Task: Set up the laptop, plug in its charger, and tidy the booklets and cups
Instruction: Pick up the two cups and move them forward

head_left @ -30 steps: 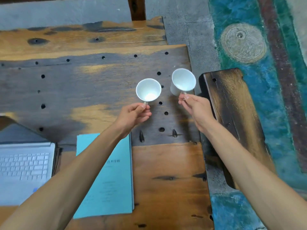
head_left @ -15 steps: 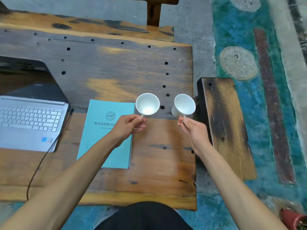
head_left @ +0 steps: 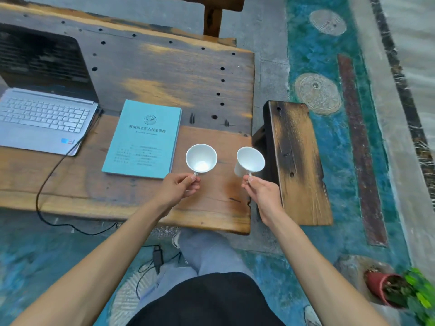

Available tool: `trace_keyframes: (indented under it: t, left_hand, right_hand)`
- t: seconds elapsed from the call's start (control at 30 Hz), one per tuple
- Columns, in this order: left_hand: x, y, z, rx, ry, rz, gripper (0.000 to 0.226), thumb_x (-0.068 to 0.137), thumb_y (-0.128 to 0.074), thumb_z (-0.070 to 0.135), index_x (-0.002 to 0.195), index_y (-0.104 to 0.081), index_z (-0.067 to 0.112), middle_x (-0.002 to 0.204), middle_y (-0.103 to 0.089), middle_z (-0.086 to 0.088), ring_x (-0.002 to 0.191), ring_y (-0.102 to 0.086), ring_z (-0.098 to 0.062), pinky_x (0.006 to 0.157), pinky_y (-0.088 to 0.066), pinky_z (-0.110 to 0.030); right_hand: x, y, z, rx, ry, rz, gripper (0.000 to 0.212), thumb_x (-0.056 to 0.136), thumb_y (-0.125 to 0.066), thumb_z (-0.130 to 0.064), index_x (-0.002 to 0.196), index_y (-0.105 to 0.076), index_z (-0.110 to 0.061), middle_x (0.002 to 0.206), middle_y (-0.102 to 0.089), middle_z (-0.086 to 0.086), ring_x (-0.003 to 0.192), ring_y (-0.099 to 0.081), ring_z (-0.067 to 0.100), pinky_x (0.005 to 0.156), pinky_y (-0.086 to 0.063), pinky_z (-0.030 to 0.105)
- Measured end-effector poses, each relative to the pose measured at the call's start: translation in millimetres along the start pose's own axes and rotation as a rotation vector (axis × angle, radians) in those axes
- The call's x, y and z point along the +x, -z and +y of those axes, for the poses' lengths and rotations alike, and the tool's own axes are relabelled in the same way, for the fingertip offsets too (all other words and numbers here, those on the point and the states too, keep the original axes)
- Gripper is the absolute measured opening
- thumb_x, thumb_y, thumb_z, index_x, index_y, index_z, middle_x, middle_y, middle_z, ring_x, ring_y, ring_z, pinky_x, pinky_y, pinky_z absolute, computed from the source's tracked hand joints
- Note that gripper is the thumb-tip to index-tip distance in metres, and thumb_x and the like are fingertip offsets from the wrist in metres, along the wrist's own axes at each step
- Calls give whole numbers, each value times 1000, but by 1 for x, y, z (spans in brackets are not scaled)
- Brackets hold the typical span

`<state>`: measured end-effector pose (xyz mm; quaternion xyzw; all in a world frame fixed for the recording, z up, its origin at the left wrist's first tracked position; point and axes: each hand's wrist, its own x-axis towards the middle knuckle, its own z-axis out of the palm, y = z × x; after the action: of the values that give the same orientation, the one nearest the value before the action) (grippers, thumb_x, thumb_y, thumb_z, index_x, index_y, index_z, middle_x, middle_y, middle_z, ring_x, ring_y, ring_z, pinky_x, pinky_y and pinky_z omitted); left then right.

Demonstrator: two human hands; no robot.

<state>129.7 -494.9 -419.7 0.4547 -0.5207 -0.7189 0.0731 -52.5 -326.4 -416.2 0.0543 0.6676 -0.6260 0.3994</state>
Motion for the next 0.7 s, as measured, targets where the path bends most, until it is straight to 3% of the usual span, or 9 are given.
trace_keyframes:
  t: [0.27,0.5,0.7]
  left_hand:
    - [-33,-24,-52,11,36,10,24,102,-55,10,113,-68,-7,97,-71,-16,86,-68,-19,78,-59,-20]
    - [-52,-36,-89,38,26,53,17,101,-59,13,97,-75,12,92,-77,-8,88,-73,-17,77,-60,-20]
    - [-56,-54,-115,54,54,95,21,101,-58,10,109,-72,-3,95,-74,-14,84,-69,-16,75,-60,-17]
  right_hand:
    - [-43,41,45,-113,31,38,22,101,-58,-4,113,-70,9,109,-75,16,92,-73,10,79,-58,13]
    - [-58,64,85,-205,-1,58,22,99,-62,-6,115,-71,4,114,-75,13,93,-73,6,84,-57,15]
    - [-65,76,111,-223,-40,60,22,99,-63,-9,118,-71,0,113,-76,7,96,-74,6,87,-56,17]
